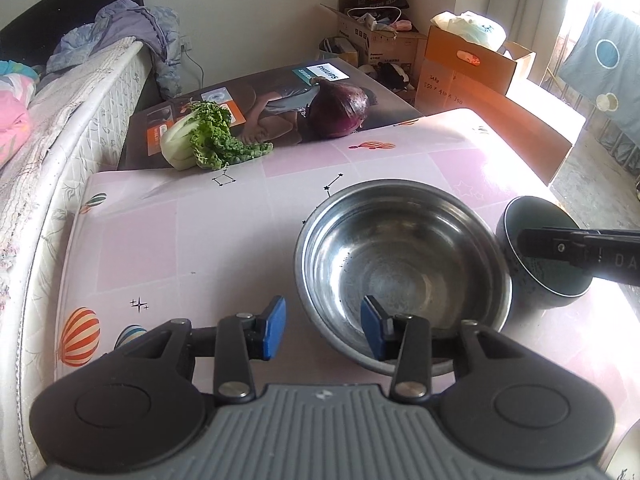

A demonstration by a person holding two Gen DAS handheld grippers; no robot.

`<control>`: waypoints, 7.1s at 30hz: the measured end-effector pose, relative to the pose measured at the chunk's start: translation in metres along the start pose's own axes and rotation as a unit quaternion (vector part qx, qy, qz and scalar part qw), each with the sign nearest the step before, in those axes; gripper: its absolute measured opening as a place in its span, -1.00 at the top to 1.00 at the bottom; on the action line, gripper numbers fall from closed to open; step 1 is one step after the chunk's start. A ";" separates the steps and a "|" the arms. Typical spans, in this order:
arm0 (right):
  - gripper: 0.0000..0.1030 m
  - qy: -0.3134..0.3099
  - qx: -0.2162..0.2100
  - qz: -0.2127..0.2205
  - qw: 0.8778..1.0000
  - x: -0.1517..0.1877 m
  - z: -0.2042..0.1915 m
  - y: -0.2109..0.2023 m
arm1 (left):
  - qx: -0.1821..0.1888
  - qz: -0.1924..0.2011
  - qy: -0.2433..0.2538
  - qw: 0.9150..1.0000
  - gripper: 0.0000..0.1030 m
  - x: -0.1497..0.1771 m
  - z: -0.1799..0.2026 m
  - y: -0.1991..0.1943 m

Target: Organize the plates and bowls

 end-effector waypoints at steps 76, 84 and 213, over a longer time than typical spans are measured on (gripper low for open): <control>0.41 0.112 -0.105 -0.102 0.983 0.050 -0.058 0.043 | -0.005 -0.043 -0.068 0.997 0.14 0.046 -0.073 -0.013; 0.33 0.094 -0.100 -0.070 0.988 0.039 -0.056 0.008 | -0.009 0.009 -0.040 0.999 -0.09 0.033 -0.057 -0.050; 0.61 0.269 -0.068 -0.033 0.960 0.029 0.140 0.020 | 0.123 -0.174 -0.067 0.975 0.67 -0.010 0.127 0.051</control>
Point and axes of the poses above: each gripper's, at about its wrist camera, not at the fingertips, and y roughly the way its jaws point, z to its right, x to its underside, the point moved 6 cm from there along y, roughly the way its jaws point, and after that the axes turned 10 degrees about -x, right-handed, at the moved point
